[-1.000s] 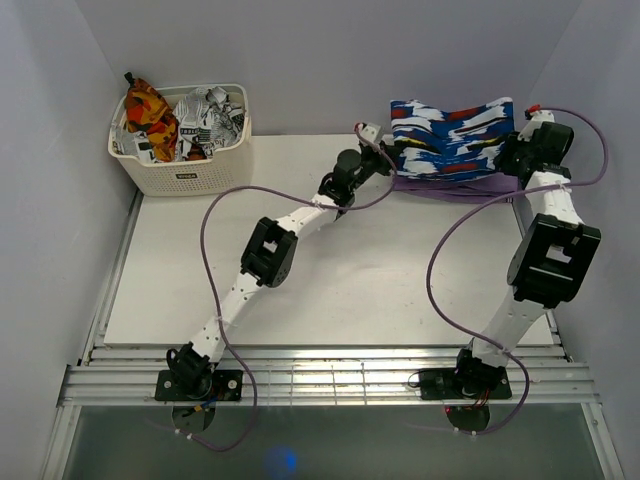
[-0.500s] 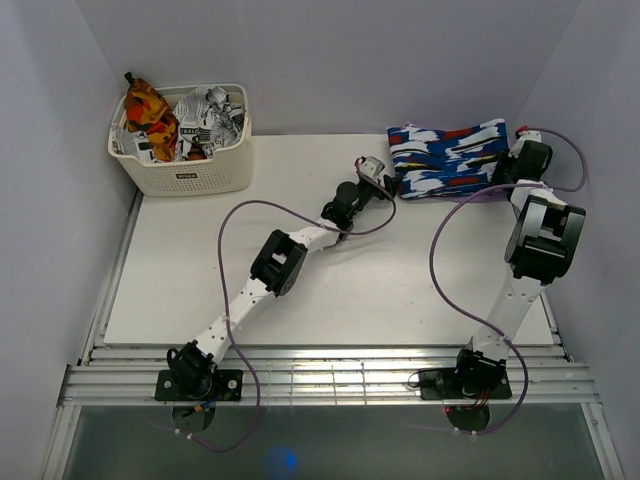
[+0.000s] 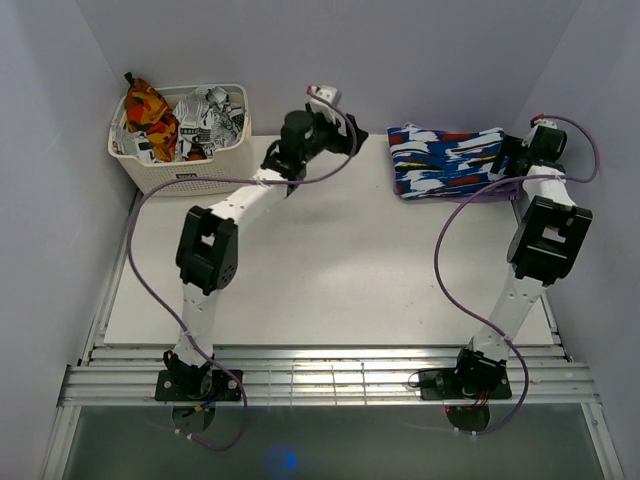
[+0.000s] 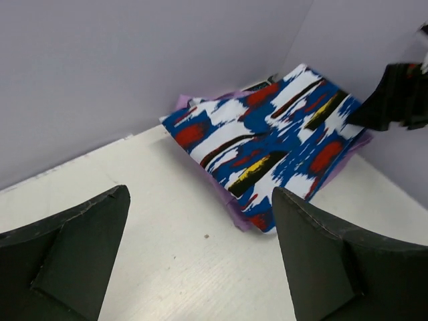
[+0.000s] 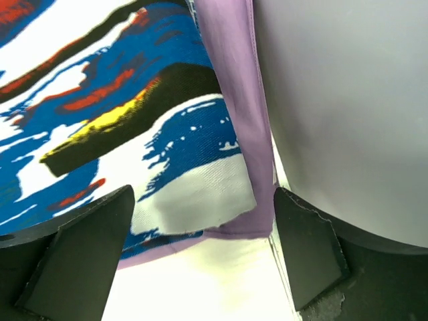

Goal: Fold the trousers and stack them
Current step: Neatly place the folded trousers to the corner

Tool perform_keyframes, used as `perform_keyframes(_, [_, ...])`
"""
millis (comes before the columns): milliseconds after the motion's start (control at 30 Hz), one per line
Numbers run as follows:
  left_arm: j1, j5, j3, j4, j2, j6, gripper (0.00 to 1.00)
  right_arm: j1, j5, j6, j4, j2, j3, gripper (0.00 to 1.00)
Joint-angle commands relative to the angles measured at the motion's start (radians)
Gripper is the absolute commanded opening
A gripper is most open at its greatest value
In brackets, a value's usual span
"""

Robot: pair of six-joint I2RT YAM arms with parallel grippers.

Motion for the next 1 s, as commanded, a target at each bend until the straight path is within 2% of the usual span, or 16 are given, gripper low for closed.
perform_keyframes(0, [0.087,0.087,0.065,-0.525,-0.221,-0.079,0.98,-0.012,-0.053,-0.023,-0.200,-0.100,0.131,0.90])
perform_keyframes(33, [0.108,0.107,0.089,-0.728,-0.231,-0.075,0.98,-0.012,-0.111,-0.054,-0.242,-0.111,0.151,0.90])
perform_keyframes(133, [0.212,0.151,0.081,-0.970,-0.296,-0.067,0.98,-0.012,-0.270,-0.146,-0.410,-0.170,0.217,0.90])
perform_keyframes(267, [0.422,0.309,-0.127,-1.048,-0.436,-0.047,0.98,-0.012,-0.424,-0.296,-0.526,-0.316,0.151,0.90])
perform_keyframes(367, [0.506,0.384,-0.232,-1.071,-0.562,0.055,0.98,-0.012,-0.545,-0.396,-0.669,-0.408,0.062,0.90])
perform_keyframes(400, [0.541,0.390,-0.311,-1.069,-0.600,0.089,0.98,-0.012,-0.561,-0.442,-0.702,-0.443,0.038,0.90])
perform_keyframes(533, [0.547,0.293,-0.473,-1.110,-0.779,0.227,0.98,-0.010,-0.644,-0.546,-0.859,-0.532,-0.137,0.90])
perform_keyframes(567, [0.547,0.247,-0.517,-1.105,-0.869,0.235,0.98,-0.012,-0.671,-0.569,-0.889,-0.551,-0.213,0.90])
perform_keyframes(633, [0.547,0.228,-0.661,-1.083,-0.963,0.264,0.98,-0.009,-0.684,-0.622,-0.934,-0.603,-0.295,0.90])
perform_keyframes(700, [0.547,0.228,-0.738,-1.083,-1.077,0.321,0.98,-0.005,-0.671,-0.681,-0.951,-0.649,-0.402,0.90])
perform_keyframes(767, [0.547,0.222,-0.803,-1.117,-1.111,0.350,0.98,-0.004,-0.635,-0.701,-0.942,-0.681,-0.500,0.90])
perform_keyframes(967, [0.547,0.159,-0.851,-1.161,-1.143,0.349,0.98,0.008,-0.598,-0.709,-0.885,-0.809,-0.619,0.90])
